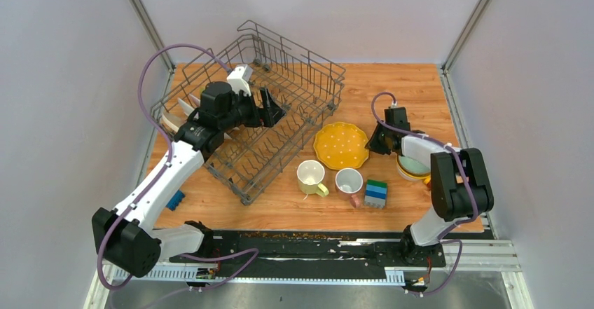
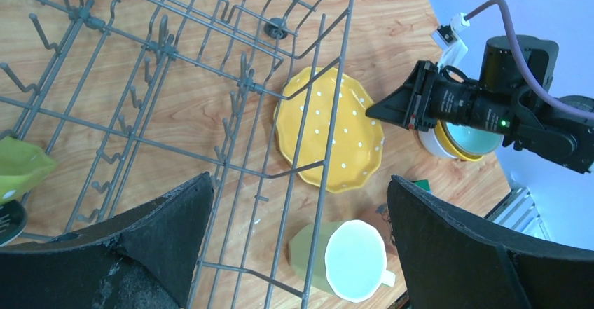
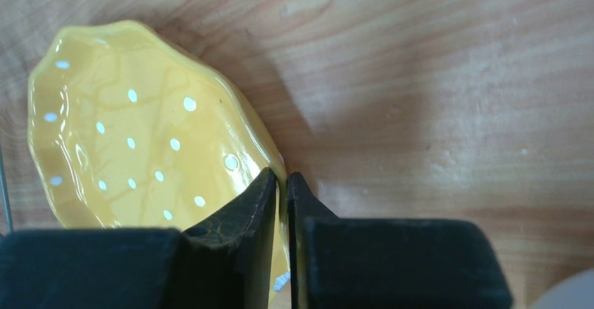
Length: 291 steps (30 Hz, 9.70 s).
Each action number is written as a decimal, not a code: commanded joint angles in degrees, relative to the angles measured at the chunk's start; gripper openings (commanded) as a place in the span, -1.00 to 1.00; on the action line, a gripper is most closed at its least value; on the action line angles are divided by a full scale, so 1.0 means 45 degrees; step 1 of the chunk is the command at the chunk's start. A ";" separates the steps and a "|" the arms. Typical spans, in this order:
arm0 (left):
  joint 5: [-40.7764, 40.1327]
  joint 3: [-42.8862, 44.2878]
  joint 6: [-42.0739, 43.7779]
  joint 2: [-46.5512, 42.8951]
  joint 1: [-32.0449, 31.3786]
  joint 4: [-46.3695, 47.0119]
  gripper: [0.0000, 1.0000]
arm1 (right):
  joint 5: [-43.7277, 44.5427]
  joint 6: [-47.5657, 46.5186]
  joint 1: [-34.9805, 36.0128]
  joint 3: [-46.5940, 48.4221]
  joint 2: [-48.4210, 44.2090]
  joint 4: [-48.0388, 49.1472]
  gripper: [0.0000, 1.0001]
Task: Load the mixed dishes into the dish rack
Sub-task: Pick up the plate at the center of the board.
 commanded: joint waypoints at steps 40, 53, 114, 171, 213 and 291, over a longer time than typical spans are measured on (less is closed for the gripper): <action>0.2222 0.0890 -0.0580 0.0954 0.0033 0.0902 1.00 | -0.1774 0.1173 -0.0708 -0.1039 -0.1503 -0.0322 -0.52; 0.2173 0.0906 -0.0286 0.0947 0.0032 0.0635 1.00 | -0.1239 0.1002 -0.0093 -0.0615 -0.0646 -0.0625 -0.51; -0.9049 0.5440 -0.3273 1.1241 -0.6762 0.2974 0.92 | -0.1471 -0.2362 -0.2420 0.2607 0.0159 -0.2924 -1.00; -0.6911 0.6518 0.0074 1.3444 -0.6095 0.2273 0.68 | -0.1954 -0.2233 -0.2434 0.2444 0.0443 -0.2809 -1.00; -0.4295 0.7277 0.0506 1.3970 -0.6462 0.2824 -0.42 | -0.4746 -0.0968 -0.2455 0.2641 0.1780 -0.1428 -1.00; -0.0981 0.5034 0.0887 0.6514 -0.8604 -0.1448 -1.00 | -0.9303 0.1939 -0.0631 -0.1817 -0.9798 -0.2884 -1.00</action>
